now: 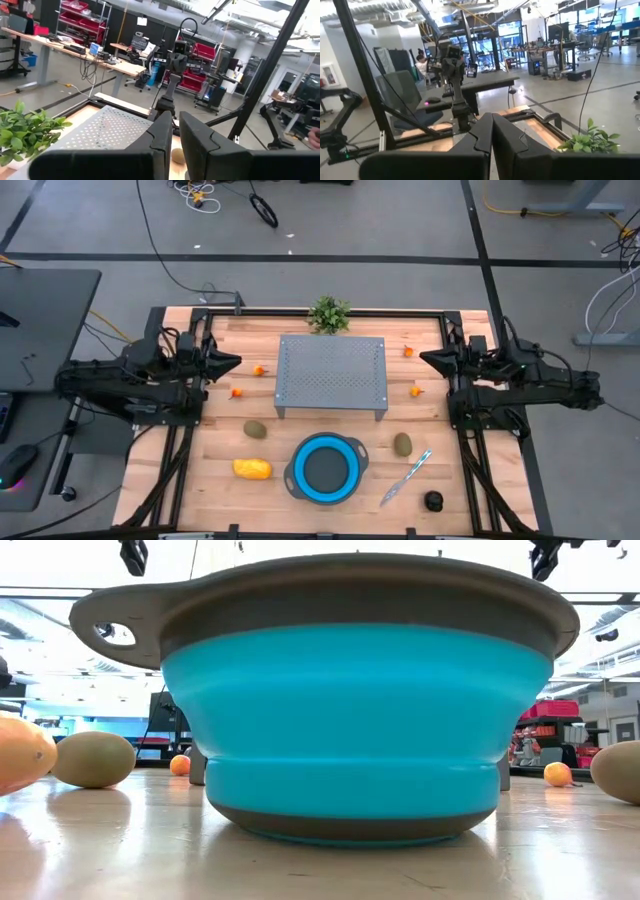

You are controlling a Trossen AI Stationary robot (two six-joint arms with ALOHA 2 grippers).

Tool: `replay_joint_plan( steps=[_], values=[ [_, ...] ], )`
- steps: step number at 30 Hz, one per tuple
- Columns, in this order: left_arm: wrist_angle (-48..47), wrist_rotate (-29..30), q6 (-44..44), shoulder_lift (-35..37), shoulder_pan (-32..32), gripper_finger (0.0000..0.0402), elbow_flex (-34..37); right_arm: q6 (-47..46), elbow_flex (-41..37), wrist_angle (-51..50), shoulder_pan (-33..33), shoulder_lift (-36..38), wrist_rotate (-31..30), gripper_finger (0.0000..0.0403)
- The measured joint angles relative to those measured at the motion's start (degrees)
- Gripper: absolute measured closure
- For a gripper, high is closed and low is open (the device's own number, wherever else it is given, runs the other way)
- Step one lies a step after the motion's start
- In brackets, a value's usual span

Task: Pick & Place Fruit
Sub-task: Put the strainer bowl on the shelf

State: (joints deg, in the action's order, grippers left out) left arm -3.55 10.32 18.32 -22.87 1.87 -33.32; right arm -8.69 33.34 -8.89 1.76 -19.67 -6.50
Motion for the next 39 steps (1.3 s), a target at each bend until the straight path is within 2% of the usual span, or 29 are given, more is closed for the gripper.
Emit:
replay_joint_plan(
  steps=[3,9,14,23,30,39],
  values=[
    [0.0,-2.2,0.7,0.0,0.0,0.036,0.0,0.4,0.0,-1.9,0.0,-1.1,2.0,0.0387],
    [0.5,-5.4,2.1,-2.0,0.1,0.0395,0.0,0.6,0.0,-1.9,0.0,-4.6,6.2,0.0387],
    [0.7,-5.0,1.6,-4.7,0.9,0.0391,0.0,0.6,0.0,-1.8,-0.1,-6.6,9.7,0.0387],
    [1.8,-3.8,-5.2,-8.9,2.8,0.0397,0.0,3.6,0.0,-1.2,-1.3,-7.0,8.6,0.0387],
    [4.6,-3.6,-5.9,-10.3,4.4,0.0399,-0.1,3.8,0.0,-1.2,-1.4,-6.9,8.1,0.0387],
    [3.5,-2.8,-10.1,-16.4,9.0,0.04,-7.2,3.8,0.0,-1.2,-1.4,-6.9,7.7,0.0387]
  ],
)
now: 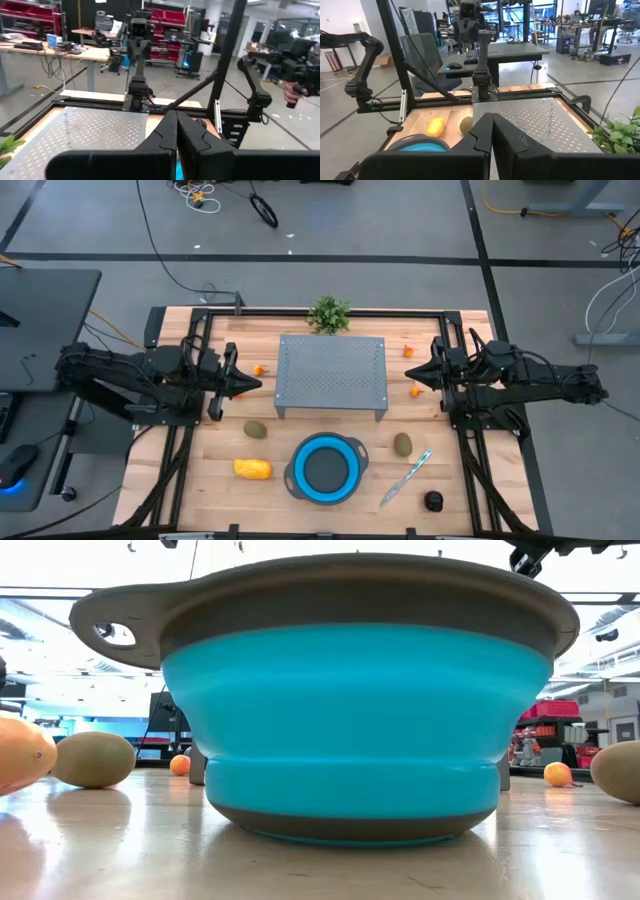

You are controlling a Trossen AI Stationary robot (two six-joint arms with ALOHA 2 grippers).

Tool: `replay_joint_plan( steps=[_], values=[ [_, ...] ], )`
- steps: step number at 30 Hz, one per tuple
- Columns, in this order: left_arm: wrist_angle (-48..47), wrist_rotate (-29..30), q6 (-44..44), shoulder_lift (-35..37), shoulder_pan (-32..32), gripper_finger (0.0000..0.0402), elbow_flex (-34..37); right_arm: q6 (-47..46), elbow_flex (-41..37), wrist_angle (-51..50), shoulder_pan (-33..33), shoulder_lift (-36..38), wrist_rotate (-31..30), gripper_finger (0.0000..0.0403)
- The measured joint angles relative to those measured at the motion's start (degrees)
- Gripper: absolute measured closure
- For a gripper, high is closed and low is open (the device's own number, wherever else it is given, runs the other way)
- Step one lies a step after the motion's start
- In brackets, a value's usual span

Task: Pick & Place Fruit
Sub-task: Put the strainer bowl on the shelf

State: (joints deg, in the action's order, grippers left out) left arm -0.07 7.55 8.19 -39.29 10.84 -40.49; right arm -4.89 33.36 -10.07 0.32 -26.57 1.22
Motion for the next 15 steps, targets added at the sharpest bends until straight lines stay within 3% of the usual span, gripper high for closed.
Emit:
replay_joint_plan(
  steps=[8,15],
  values=[
    [-3.3,0.9,0.2,-5.4,3.0,0.0401,-4.3,0.0,0.0,0.0,0.0,0.0,-1.0,0.0387],
    [-3.1,1.7,5.7,-9.5,6.3,0.0401,-4.5,0.0,0.0,0.0,0.0,0.0,-1.1,0.0387]
  ],
)
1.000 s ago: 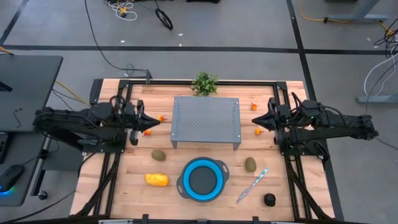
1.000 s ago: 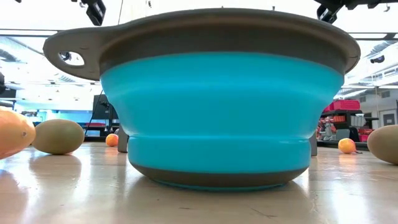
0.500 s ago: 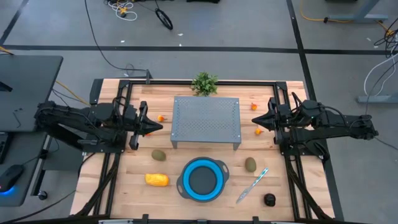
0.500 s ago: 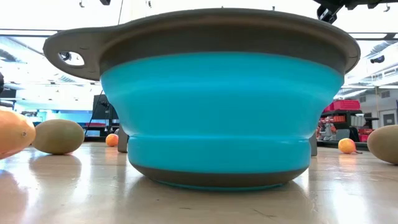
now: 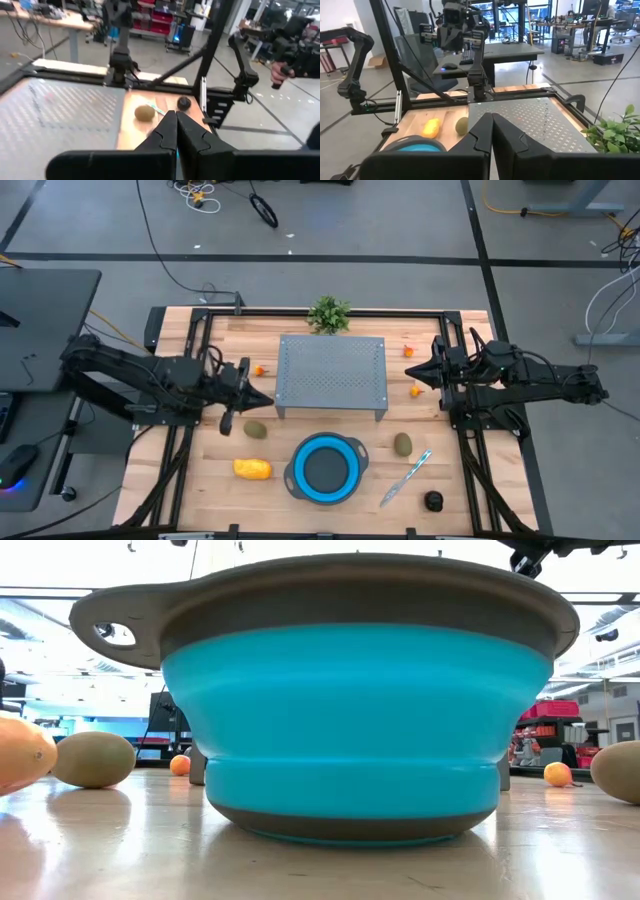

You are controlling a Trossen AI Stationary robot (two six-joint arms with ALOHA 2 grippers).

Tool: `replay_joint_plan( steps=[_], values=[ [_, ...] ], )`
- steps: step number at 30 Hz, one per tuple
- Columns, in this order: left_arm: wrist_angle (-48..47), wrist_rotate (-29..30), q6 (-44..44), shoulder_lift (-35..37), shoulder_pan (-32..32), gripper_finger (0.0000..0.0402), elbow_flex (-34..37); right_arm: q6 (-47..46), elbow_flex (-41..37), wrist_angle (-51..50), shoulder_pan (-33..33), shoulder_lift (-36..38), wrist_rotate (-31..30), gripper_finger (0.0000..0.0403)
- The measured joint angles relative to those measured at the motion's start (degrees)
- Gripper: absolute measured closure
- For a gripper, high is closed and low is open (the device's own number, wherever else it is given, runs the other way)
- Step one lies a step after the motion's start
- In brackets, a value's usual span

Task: Pick & Place Fruit
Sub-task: Put the strainer bowl on the shelf

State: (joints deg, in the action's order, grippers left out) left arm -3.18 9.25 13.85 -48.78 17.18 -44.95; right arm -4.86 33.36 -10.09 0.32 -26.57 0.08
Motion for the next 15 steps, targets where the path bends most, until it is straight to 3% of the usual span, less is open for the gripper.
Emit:
replay_joint_plan(
  steps=[15],
  values=[
    [0.1,7.5,9.8,-6.6,10.6,0.0401,0.0,0.4,0.0,0.0,0.0,0.0,0.1,0.0387]
  ],
)
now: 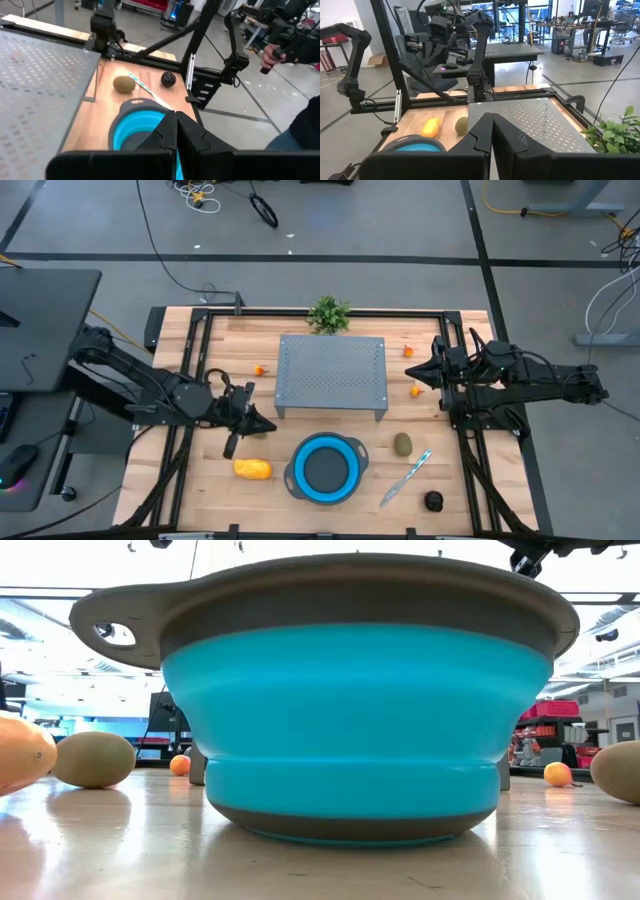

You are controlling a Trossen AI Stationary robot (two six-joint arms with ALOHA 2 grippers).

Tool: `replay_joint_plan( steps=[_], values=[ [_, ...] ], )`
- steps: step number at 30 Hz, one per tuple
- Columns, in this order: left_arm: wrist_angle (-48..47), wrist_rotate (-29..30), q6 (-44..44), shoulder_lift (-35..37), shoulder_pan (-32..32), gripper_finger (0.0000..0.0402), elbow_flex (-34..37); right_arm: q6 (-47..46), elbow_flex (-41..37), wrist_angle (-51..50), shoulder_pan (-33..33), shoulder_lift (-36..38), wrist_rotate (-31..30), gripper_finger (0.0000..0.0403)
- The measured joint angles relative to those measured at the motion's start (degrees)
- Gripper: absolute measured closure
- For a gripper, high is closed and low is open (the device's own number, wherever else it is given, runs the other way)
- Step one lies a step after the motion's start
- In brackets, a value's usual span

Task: Pick & Place Fruit
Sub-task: Put the strainer bowl on the shelf

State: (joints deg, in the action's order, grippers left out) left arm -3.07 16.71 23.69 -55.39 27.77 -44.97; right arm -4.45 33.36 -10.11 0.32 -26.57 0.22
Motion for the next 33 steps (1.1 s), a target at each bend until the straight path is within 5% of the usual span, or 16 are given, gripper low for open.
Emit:
replay_joint_plan(
  steps=[5,33],
  values=[
    [0.4,0.4,-0.3,-0.9,2.1,0.0401,0.0,0.8,0.0,-0.4,0.0,0.0,4.5,0.0387],
    [0.7,6.7,-7.5,-0.9,16.7,0.0401,0.0,-4.0,0.0,-0.4,0.0,0.0,4.5,0.0387]
  ],
)
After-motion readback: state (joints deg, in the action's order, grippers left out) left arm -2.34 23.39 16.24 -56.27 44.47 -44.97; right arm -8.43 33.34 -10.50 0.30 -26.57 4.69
